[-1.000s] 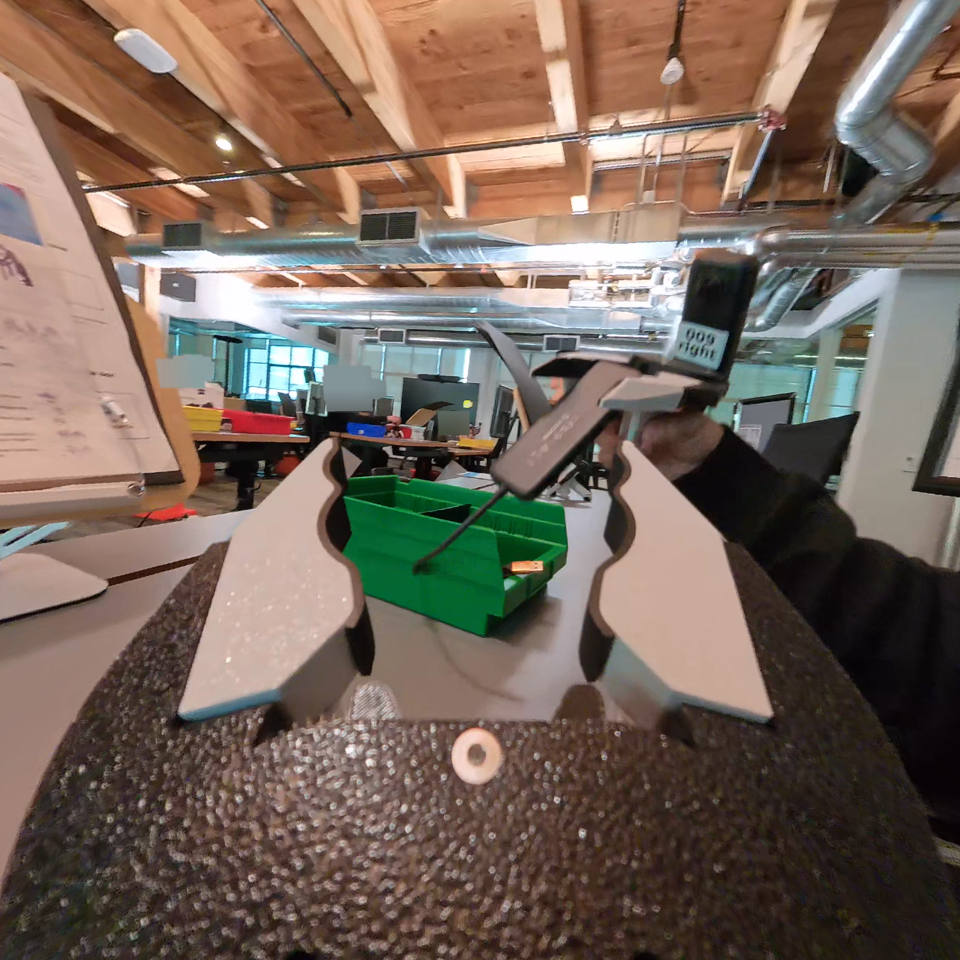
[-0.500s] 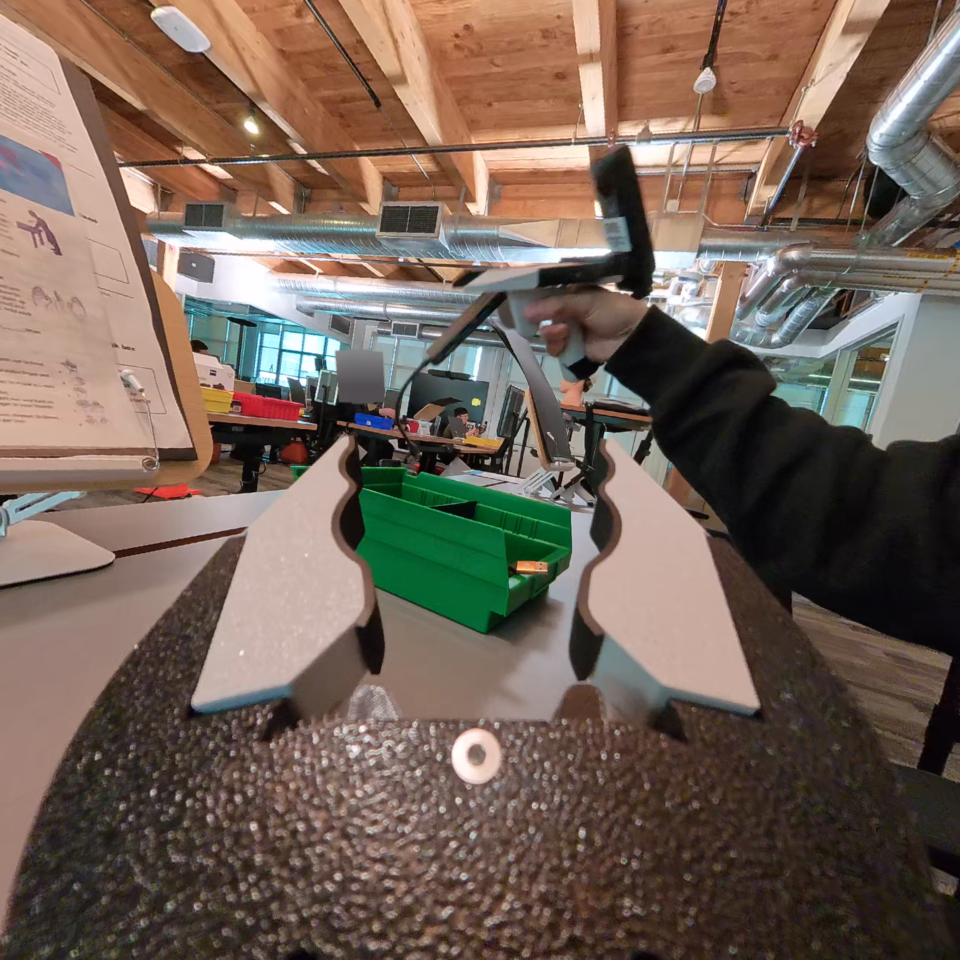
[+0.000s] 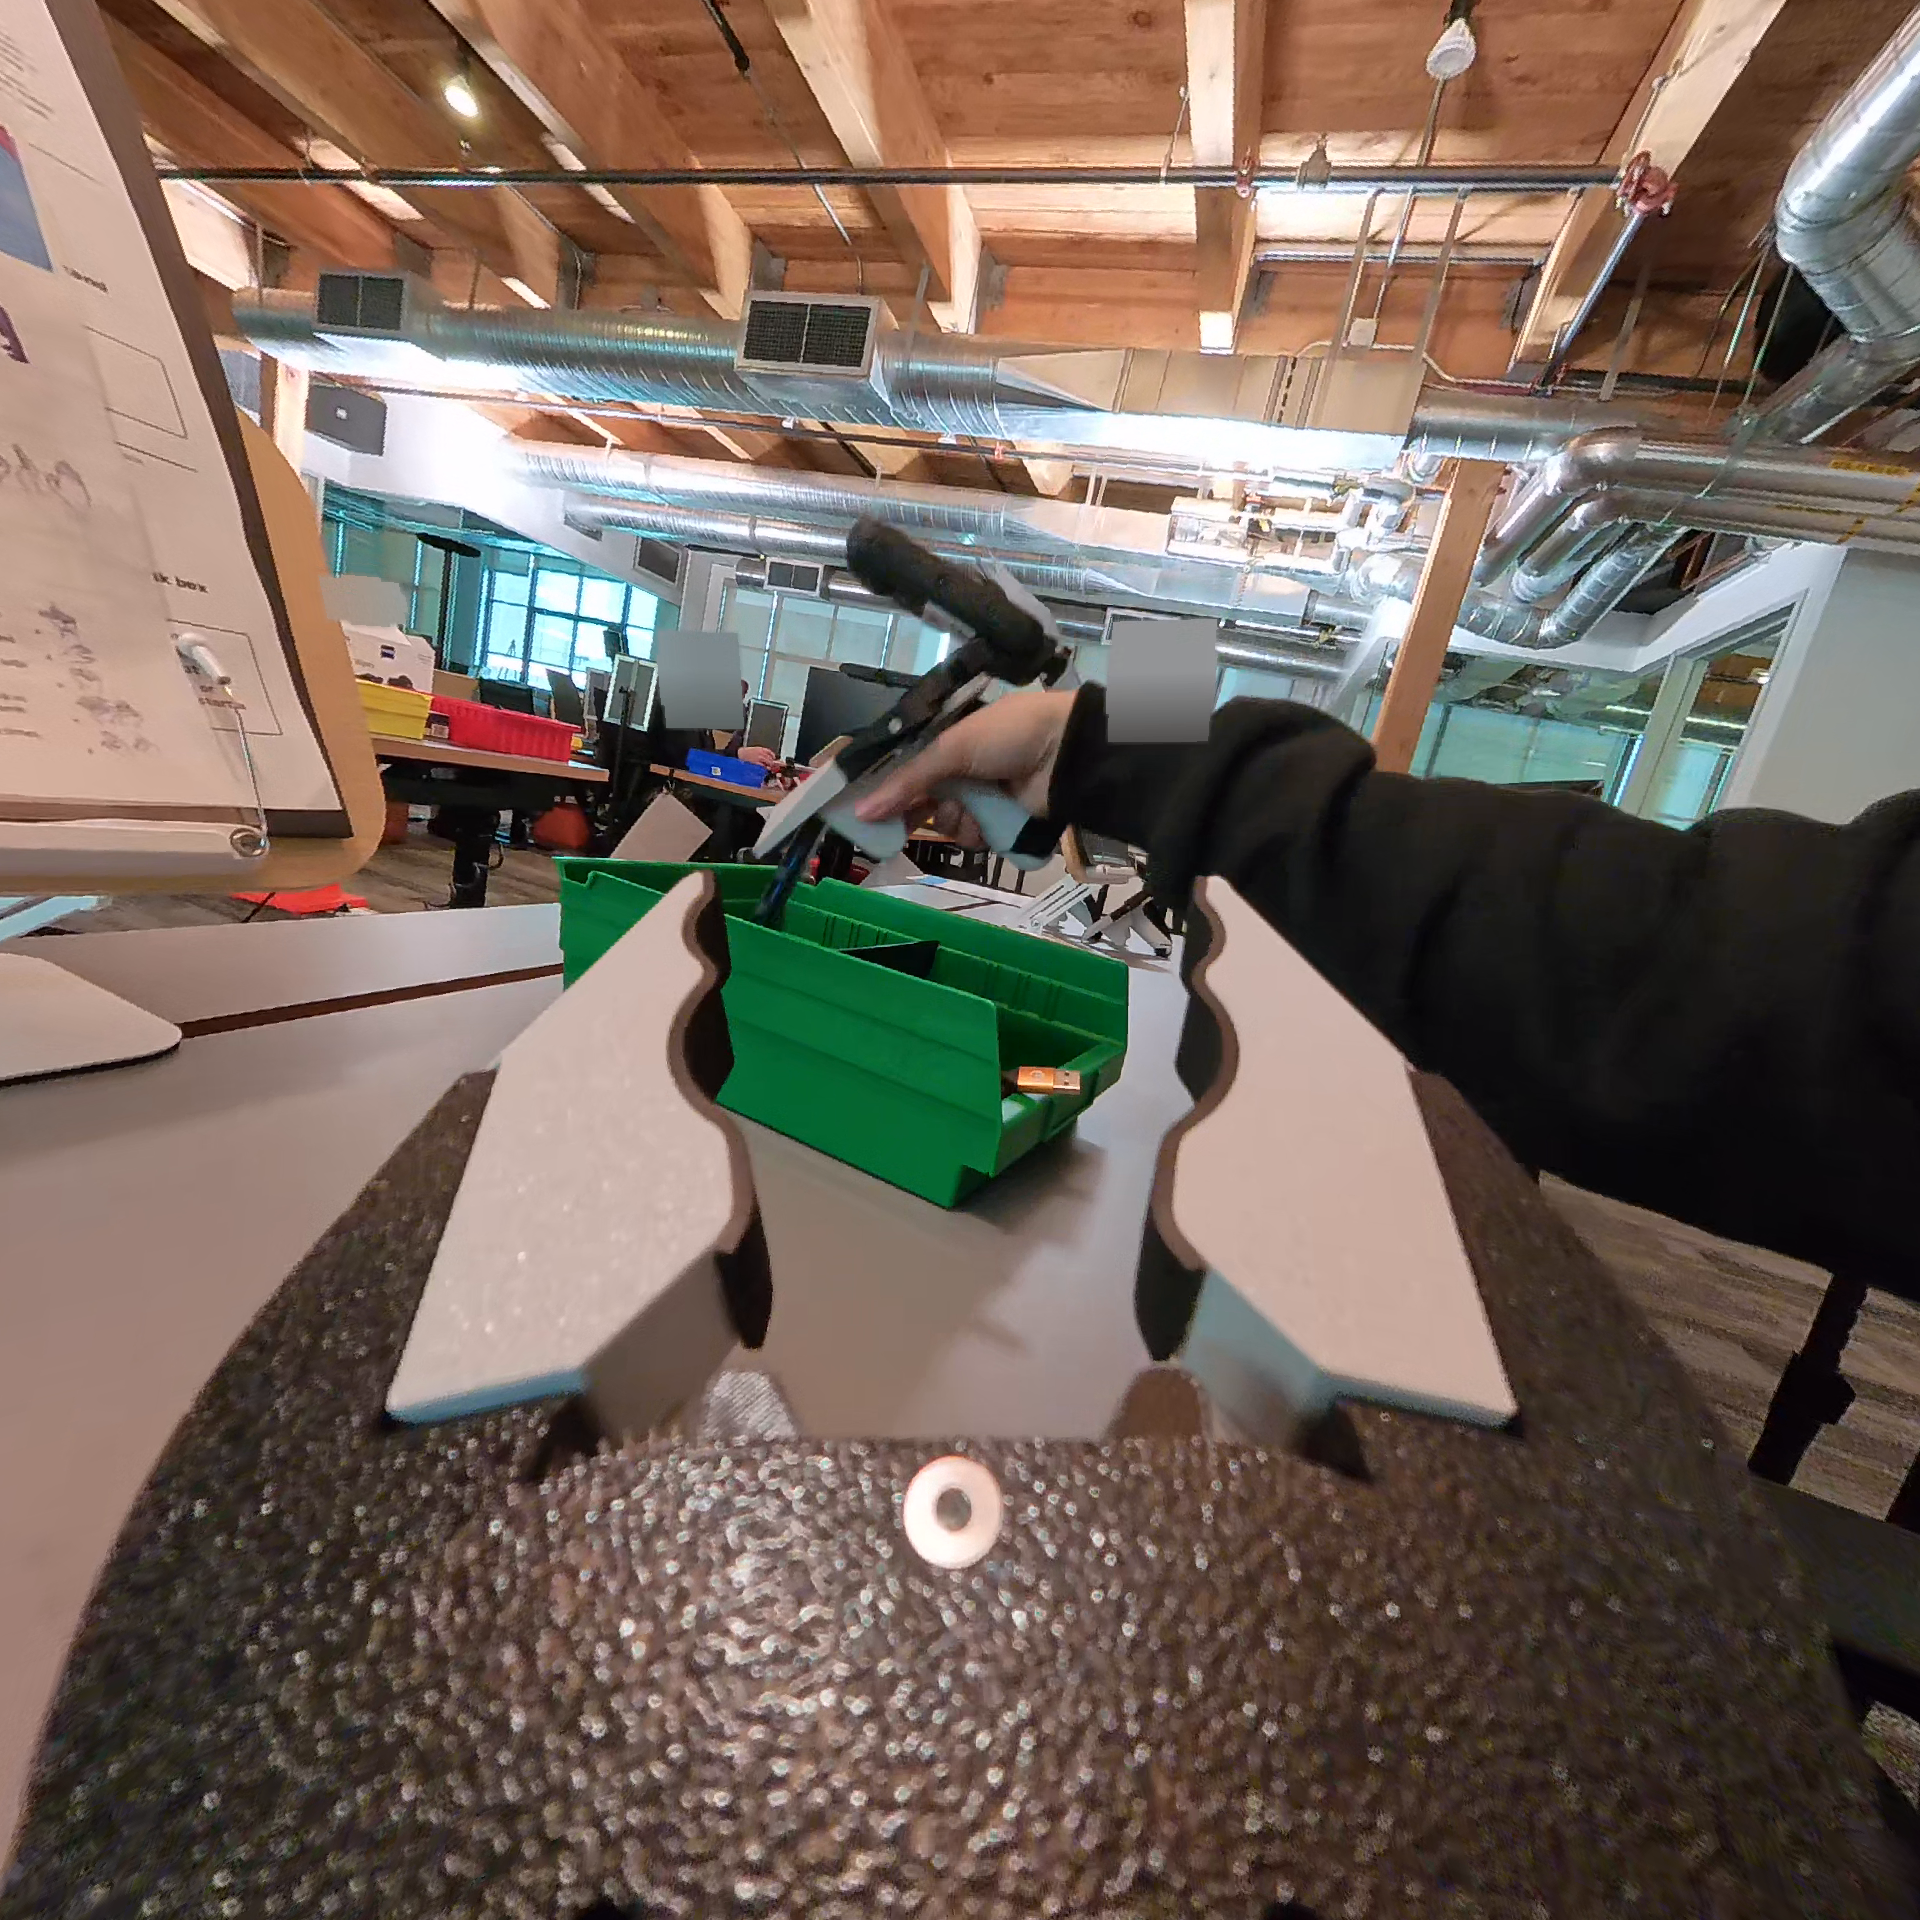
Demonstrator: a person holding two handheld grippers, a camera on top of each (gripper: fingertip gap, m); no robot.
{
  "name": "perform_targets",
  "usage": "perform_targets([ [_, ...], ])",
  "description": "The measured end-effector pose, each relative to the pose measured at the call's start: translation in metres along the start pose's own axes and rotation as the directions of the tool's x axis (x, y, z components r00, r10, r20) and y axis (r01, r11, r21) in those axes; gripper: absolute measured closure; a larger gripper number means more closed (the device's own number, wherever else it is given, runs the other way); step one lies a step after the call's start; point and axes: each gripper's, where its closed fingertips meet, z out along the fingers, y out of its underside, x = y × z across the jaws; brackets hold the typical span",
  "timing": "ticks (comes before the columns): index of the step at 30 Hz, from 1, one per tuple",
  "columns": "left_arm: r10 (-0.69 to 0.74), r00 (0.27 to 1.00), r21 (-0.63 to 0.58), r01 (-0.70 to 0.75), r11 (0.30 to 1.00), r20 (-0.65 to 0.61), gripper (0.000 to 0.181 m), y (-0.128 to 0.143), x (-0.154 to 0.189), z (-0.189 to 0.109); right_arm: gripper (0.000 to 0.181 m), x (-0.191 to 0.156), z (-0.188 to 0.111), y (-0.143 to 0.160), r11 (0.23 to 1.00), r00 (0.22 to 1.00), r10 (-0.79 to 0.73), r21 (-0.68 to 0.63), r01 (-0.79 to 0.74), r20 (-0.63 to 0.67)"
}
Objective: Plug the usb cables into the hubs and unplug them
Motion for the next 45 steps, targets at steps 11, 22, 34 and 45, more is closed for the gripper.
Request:
perform_targets([
  [11, 0.002, 1.0, -0.007, -0.002, 1.0, -0.005, 0.095, 0.002, 0.001, 0.001, 0.082, 0.095, -0.029, 0.005, 0.993, 0.88, -0.036, 0.078, 0.083, -0.474],
  [22, 0.037, 0.999, -0.038, -0.035, 0.999, 0.04, 0.096, 0.008, -0.005, 0.001, 0.086, 0.032, -0.067, 0.043, 0.968, 0.929, -0.038, 0.218, 0.126, -0.367],
  [34, 0.22, 0.96, -0.133, -0.198, 0.971, 0.171, 0.103, 0.007, -0.009, -0.005, 0.089, -0.094, -0.064, 0.09, 0.9, 0.97, -0.113, 0.39, 0.192, -0.216],
  [45, 0.546, 0.449, -0.507, -0.215, 0.834, 0.708, 0.099, -0.129, -0.094, -0.184, 0.082, -0.133, -0.027, 0.089, 0.903, 0.972, -0.177, 0.368, 0.222, -0.153],
])
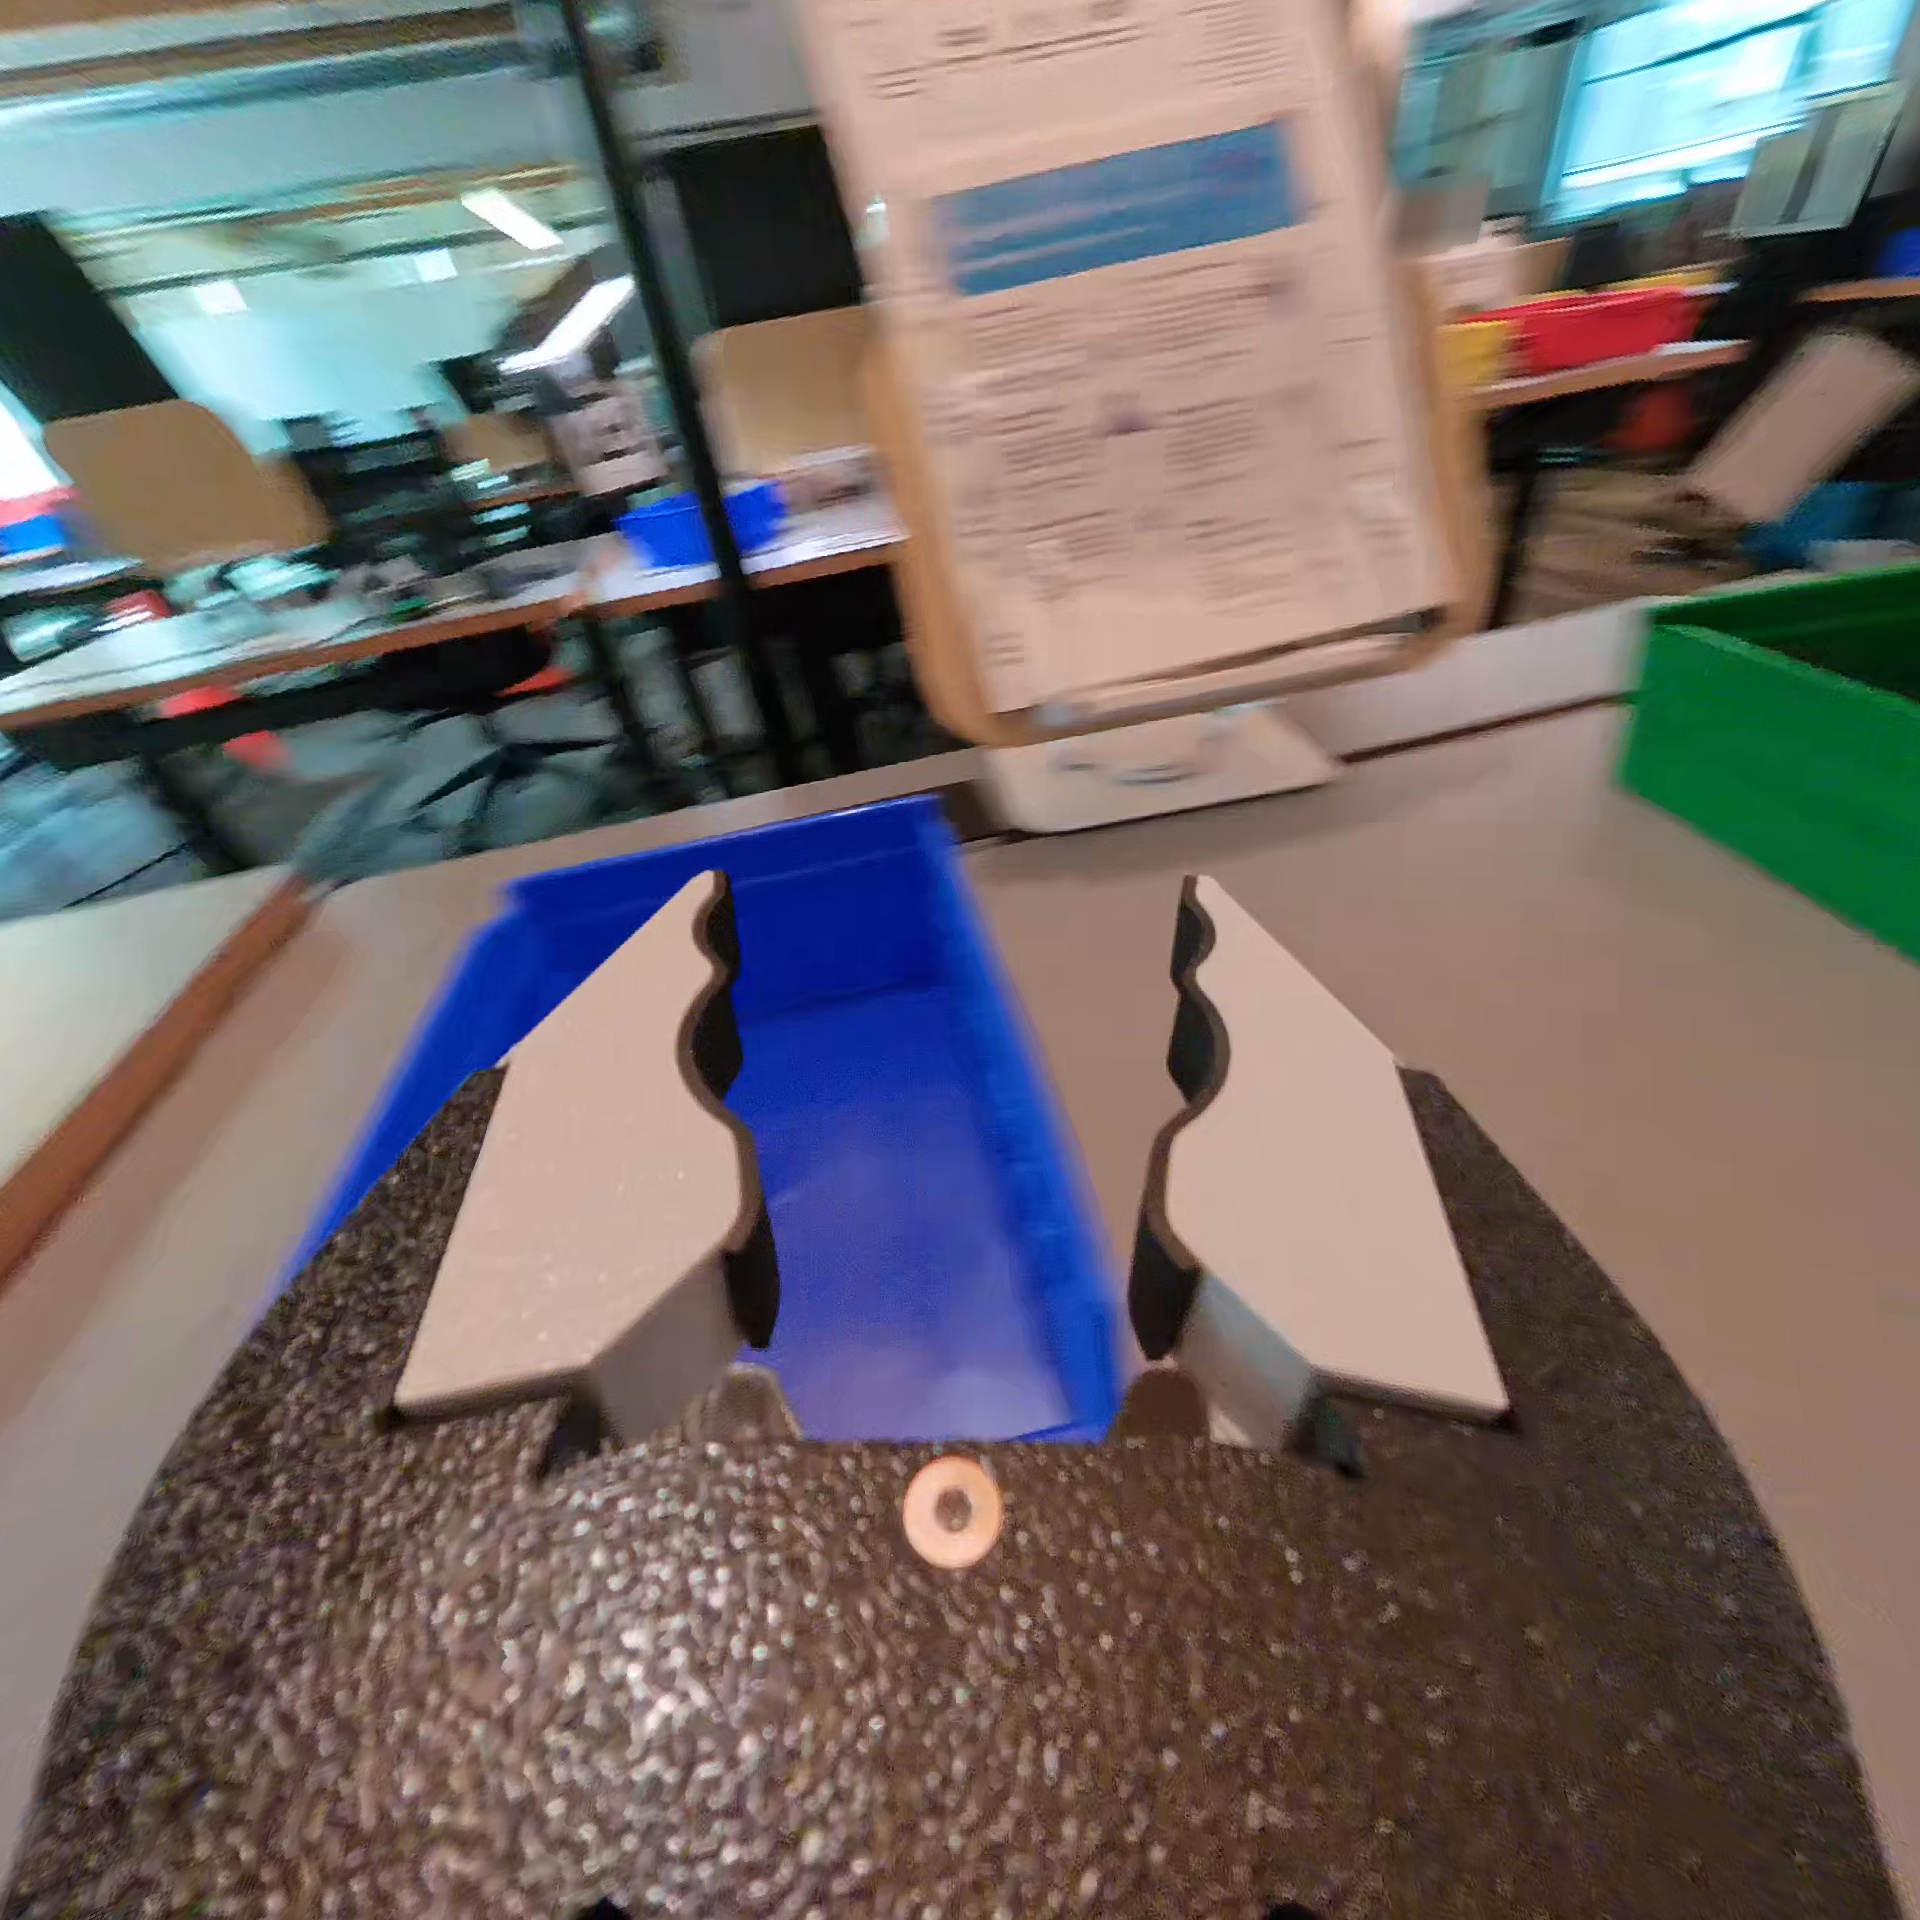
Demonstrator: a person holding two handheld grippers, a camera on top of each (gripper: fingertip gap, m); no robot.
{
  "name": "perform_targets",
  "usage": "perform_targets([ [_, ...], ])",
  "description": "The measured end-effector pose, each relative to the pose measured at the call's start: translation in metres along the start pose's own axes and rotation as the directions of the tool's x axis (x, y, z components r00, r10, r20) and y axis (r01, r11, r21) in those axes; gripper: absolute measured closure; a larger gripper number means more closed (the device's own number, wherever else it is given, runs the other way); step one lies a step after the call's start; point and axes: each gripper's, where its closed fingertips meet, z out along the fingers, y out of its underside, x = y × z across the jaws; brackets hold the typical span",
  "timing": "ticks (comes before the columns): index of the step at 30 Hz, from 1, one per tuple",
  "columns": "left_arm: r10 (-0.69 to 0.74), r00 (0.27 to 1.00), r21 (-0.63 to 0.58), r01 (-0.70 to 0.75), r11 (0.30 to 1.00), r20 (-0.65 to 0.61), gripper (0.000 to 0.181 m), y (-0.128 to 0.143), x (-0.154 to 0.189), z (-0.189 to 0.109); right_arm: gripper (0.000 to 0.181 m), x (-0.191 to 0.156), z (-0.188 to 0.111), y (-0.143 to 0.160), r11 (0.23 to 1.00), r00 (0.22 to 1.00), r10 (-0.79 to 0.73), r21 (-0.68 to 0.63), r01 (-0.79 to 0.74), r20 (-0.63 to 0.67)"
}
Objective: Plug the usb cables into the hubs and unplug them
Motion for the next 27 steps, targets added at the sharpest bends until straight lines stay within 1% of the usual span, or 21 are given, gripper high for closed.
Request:
perform_targets([
  [1, -0.009, 0.997, -0.026, 0.011, 1.0, 0.073, 0.099, 0.008, -0.033, -0.005, 0.083, -0.004, 0.004, 0.001, 1.0, 1.0, -0.004, -0.005, 0.004, 0.003],
  [2, 0.006, 0.992, -0.075, 0.004, 0.997, 0.128, 0.098, 0.021, -0.063, -0.011, 0.083, -0.008, 0.008, 0.003, 1.0, 1.0, -0.013, -0.016, 0.013, 0.002],
  [5, 0.106, 0.955, -0.24, -0.039, 0.97, 0.275, 0.091, 0.068, -0.145, -0.039, 0.083, -0.017, 0.022, 0.01, 0.999, 0.999, -0.038, -0.033, 0.038, -0.017],
  [6, 0.112, 0.947, -0.271, -0.028, 0.962, 0.302, 0.09, 0.081, -0.165, -0.047, 0.083, -0.018, 0.027, 0.012, 0.999, 0.999, -0.042, -0.036, 0.041, -0.03],
  [8, 0.027, 0.947, -0.278, 0.067, 0.958, 0.319, 0.091, 0.105, -0.192, -0.057, 0.086, -0.019, 0.036, 0.02, 0.997, 0.997, -0.049, -0.058, 0.046, -0.06],
  [9, -0.039, 0.953, -0.261, 0.122, 0.958, 0.302, 0.092, 0.114, -0.197, -0.057, 0.088, -0.019, 0.041, 0.024, 0.996, 0.996, -0.049, -0.074, 0.044, -0.076],
  [11, -0.176, 0.959, -0.218, 0.225, 0.95, 0.223, 0.092, 0.128, -0.193, -0.052, 0.09, -0.018, 0.048, 0.028, 0.996, 0.993, -0.049, -0.076, 0.041, -0.104],
  [13, -0.26, 0.955, -0.209, 0.286, 0.935, 0.144, 0.092, 0.135, -0.184, -0.045, 0.096, -0.015, 0.049, 0.028, 0.997, 0.988, -0.051, -0.066, 0.042, -0.146],
  [14, -0.275, 0.954, -0.208, 0.294, 0.933, 0.118, 0.095, 0.137, -0.18, -0.042, 0.101, -0.011, 0.049, 0.027, 0.997, 0.985, -0.052, -0.063, 0.043, -0.164],
  [17, -0.233, 0.961, -0.185, 0.258, 0.948, 0.146, 0.103, 0.142, -0.182, -0.035, 0.119, 0.0, 0.049, 0.023, 0.999, 0.978, -0.044, -0.036, 0.038, -0.202],
  [18, -0.213, 0.962, -0.183, 0.243, 0.953, 0.169, 0.104, 0.144, -0.184, -0.033, 0.124, 0.002, 0.048, 0.021, 0.999, 0.978, -0.032, -0.017, 0.029, -0.206],
  [20, -0.187, 0.961, -0.201, 0.228, 0.953, 0.202, 0.104, 0.151, -0.186, -0.028, 0.126, 0.007, 0.047, 0.02, 1.0, 0.978, 0.003, -0.003, -0.004, -0.21],
  [21, -0.182, 0.961, -0.209, 0.225, 0.952, 0.208, 0.104, 0.154, -0.186, -0.026, 0.13, 0.009, 0.047, 0.021, 1.0, 0.977, 0.021, 0.002, -0.021, -0.213],
  [22, -0.183, 0.964, -0.203, 0.222, 0.954, 0.192, 0.106, 0.154, -0.182, -0.022, 0.139, 0.011, 0.047, 0.022, 0.999, 0.977, 0.038, 0.013, -0.036, -0.209],
  [23, -0.186, 0.967, -0.195, 0.22, 0.956, 0.175, 0.114, 0.154, -0.179, -0.018, 0.143, 0.01, 0.047, 0.022, 0.999, 0.979, 0.052, 0.023, -0.049, -0.195],
  [24, -0.189, 0.968, -0.191, 0.219, 0.957, 0.162, 0.125, 0.153, -0.176, -0.016, 0.143, 0.01, 0.047, 0.021, 0.998, 0.979, 0.066, 0.032, -0.061, -0.191],
  [25, -0.188, 0.968, -0.183, 0.218, 0.959, 0.168, 0.141, 0.151, -0.176, -0.015, 0.144, 0.01, 0.048, 0.022, 0.998, 0.979, 0.063, 0.028, -0.059, -0.192],
  [26, -0.175, 0.969, -0.177, 0.205, 0.962, 0.173, 0.164, 0.15, -0.176, -0.014, 0.145, 0.011, 0.046, 0.023, 0.999, 0.978, 0.05, 0.02, -0.047, -0.202],
  [27, -0.155, 0.978, -0.18, 0.18, 0.967, 0.143, 0.177, 0.149, -0.171, -0.013, 0.146, 0.011, 0.047, 0.022, 0.999, 0.976, 0.033, 0.015, -0.031, -0.213],
])
